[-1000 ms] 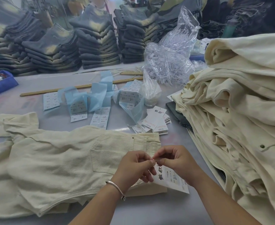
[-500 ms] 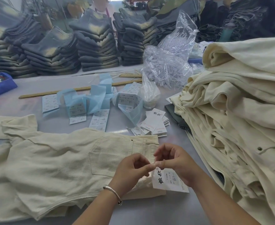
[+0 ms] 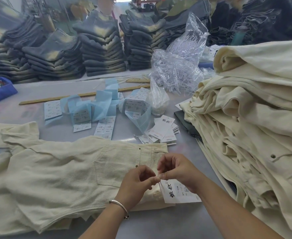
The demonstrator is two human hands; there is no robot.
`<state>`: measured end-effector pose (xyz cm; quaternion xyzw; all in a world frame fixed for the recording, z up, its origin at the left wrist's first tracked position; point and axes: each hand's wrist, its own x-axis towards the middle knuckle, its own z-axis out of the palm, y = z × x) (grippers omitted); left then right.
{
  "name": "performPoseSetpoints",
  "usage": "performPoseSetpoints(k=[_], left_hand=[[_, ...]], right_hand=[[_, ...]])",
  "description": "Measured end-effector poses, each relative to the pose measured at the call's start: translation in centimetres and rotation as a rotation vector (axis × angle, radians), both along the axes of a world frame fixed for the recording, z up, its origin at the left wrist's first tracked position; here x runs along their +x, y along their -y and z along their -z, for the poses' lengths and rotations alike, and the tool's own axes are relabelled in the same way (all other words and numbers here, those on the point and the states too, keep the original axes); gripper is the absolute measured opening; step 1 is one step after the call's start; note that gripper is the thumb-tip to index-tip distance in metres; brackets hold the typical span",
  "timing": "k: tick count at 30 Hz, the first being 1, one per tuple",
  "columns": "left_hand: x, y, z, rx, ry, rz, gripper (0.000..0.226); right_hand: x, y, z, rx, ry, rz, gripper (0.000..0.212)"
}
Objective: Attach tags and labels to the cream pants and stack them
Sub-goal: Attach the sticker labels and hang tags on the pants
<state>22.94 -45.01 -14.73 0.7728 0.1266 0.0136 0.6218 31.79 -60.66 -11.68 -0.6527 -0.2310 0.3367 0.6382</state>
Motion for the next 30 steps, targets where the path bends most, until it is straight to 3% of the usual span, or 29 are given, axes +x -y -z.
performPoseSetpoints(k=[7,12,15,19,21,24,26,30], left_hand=[[-0.1,-0.1,-0.4,-0.019,0.008,-0.002,0.012],[-0.1,0.2,-0.6,-0.065,-0.023,0.022,0.023],[-0.2,0.2,-0.2,-0.104,-0.064,-0.002,0.019],[-0.3,0.1,0.0,-0.141,-0.092,-0.068,0.013],[-0.5,-0.2,0.0,-0.131,-0.107,-0.072,0.012],[-1.2,-1.3,-0.2,-0.067,-0.115,-0.087,0.012],[-1.7,-2.6,-0.4,-0.018,-0.098,-0.125,0.014],[-3.0,-5.6,-0.5,0.089,-0.085,-0.219,0.015]], right_hand=[[-0.1,-0.5,0.7,0.013,0.008,0.084,0.021],[-0.5,0.7,1.7,0.076,-0.088,0.188,0.028],[-0.5,2.3,2.7,-0.187,0.048,0.183,0.044],[-1.3,3.2,4.1,-0.754,0.557,-0.186,0.088],[-1.6,3.0,4.5,-0.825,0.667,-0.156,0.083],[-1.3,3.0,3.8,-0.773,0.696,0.063,0.072],[-0.5,3.3,3.1,-0.773,0.748,0.236,0.080],[0.8,2.7,2.3,-0.965,0.776,0.059,0.092]])
